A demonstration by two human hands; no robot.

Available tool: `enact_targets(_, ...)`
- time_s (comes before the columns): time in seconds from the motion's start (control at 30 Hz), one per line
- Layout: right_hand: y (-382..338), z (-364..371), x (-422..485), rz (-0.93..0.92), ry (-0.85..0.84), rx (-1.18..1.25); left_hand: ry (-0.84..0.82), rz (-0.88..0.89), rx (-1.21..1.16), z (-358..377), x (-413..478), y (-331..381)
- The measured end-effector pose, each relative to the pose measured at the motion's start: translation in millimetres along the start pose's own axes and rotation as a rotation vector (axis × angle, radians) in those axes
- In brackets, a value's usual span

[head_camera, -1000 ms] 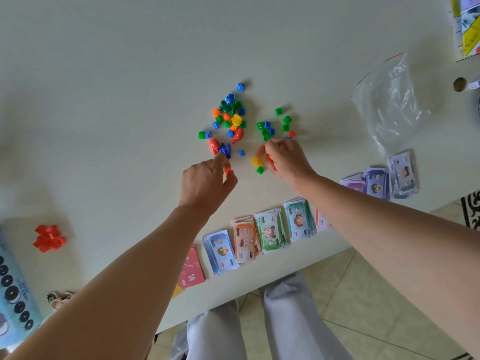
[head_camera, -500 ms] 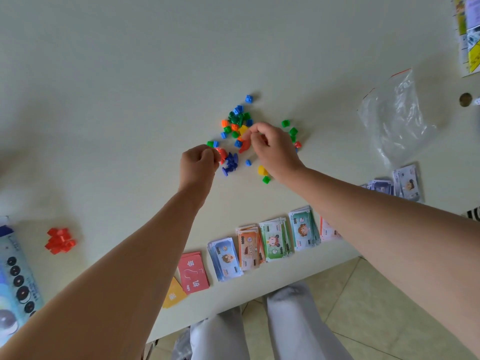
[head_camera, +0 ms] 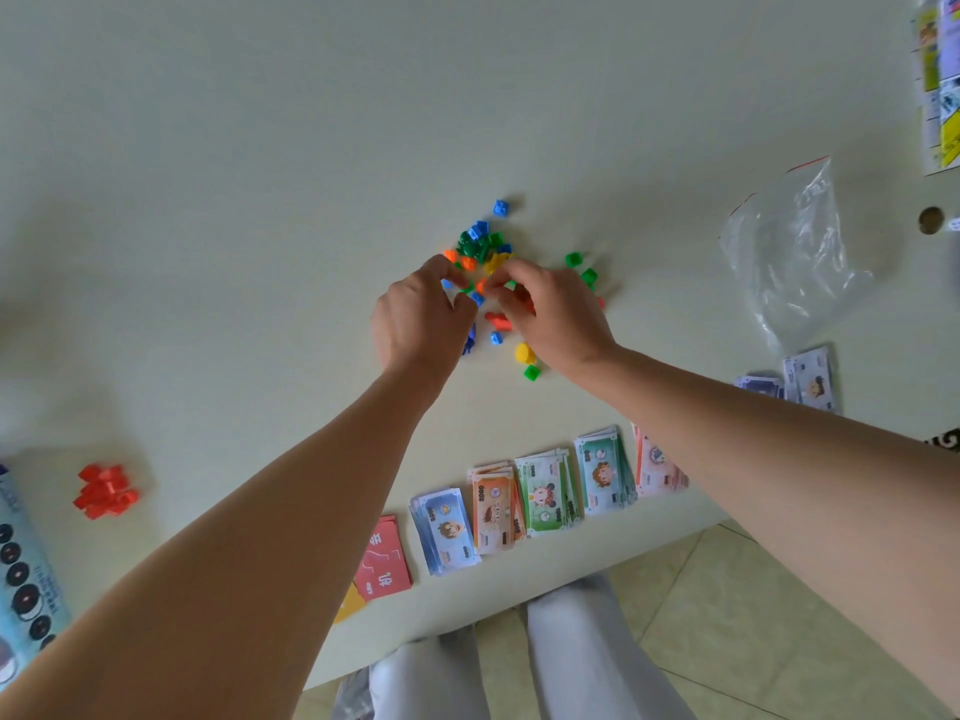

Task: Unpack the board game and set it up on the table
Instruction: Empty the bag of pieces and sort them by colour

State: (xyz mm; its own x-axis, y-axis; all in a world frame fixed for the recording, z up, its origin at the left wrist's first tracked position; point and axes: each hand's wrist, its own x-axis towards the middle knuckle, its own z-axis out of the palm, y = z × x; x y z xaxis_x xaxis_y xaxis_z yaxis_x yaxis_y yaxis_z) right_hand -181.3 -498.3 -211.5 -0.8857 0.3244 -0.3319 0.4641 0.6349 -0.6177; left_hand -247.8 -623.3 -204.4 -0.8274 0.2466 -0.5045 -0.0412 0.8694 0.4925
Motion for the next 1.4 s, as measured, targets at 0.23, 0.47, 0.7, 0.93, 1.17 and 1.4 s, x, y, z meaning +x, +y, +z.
enact_targets(0.23,-3,10,16,-0.149,-0.017,-0.394,0.049,0.101,0.102,-2,14,-3)
enact_targets(0.47,-1,22,19,-0.146,0.006,-0.767,0.093,0.061,0.136,-4,29,1)
enact_targets(0.7,4,7,23,0.005,-0.126,-0.122,0.061,-0.001,0.083,-5,37,3)
enact_targets(0.93,-12,-19,37,0.547,-0.179,0.951,-0.148,-0.300,-0.875,-21,36,6)
enact_targets(1.17,-12,-16,44,0.314,-0.092,0.533,-0.149,-0.392,-0.905,-23,39,4)
enact_targets(1.4,-8,1,45,0.032,-0.011,-0.010,-0.049,-0.078,-0.335,-12,34,0)
